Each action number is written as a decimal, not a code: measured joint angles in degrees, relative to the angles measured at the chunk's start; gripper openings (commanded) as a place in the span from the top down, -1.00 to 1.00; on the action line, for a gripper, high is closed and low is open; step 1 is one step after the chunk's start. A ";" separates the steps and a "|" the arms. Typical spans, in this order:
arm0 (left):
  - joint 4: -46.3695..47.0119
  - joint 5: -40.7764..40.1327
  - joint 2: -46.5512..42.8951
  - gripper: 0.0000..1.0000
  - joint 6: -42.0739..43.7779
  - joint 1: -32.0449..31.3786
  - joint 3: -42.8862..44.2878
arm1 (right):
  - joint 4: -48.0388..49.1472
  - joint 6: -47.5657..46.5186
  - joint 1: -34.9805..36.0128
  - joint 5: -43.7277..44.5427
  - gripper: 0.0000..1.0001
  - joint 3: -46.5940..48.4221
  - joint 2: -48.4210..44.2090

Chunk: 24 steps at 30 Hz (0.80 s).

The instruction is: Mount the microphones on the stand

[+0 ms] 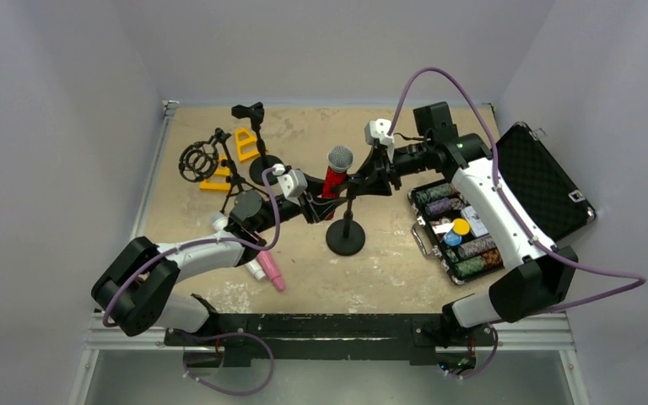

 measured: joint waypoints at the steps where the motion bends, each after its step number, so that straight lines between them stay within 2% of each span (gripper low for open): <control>1: 0.24 0.00 0.17 1.00 -0.28 0.00 0.00 | 0.00 0.09 -0.02 -0.07 0.45 -0.02 0.00; 5: 0.39 -0.33 0.28 1.00 -1.01 -0.17 0.02 | -0.07 0.04 -0.11 -0.48 -0.15 -0.04 0.02; 11: -0.96 -1.20 0.24 0.92 -1.46 -0.74 0.72 | -0.72 -0.09 0.96 -3.65 -0.64 -0.22 0.04; 15: -1.60 -1.64 -0.11 0.77 -1.49 -0.74 0.72 | -1.01 -0.24 1.01 -4.76 -0.76 -0.33 0.00; 21: -3.85 -2.89 -1.51 0.29 -1.46 -0.74 0.72 | -1.11 -0.13 1.01 -5.51 -0.85 -0.61 0.00; 24: -5.42 -4.02 -2.73 0.13 -1.44 -0.76 0.48 | -0.96 0.13 0.98 -5.57 -0.87 -0.68 0.00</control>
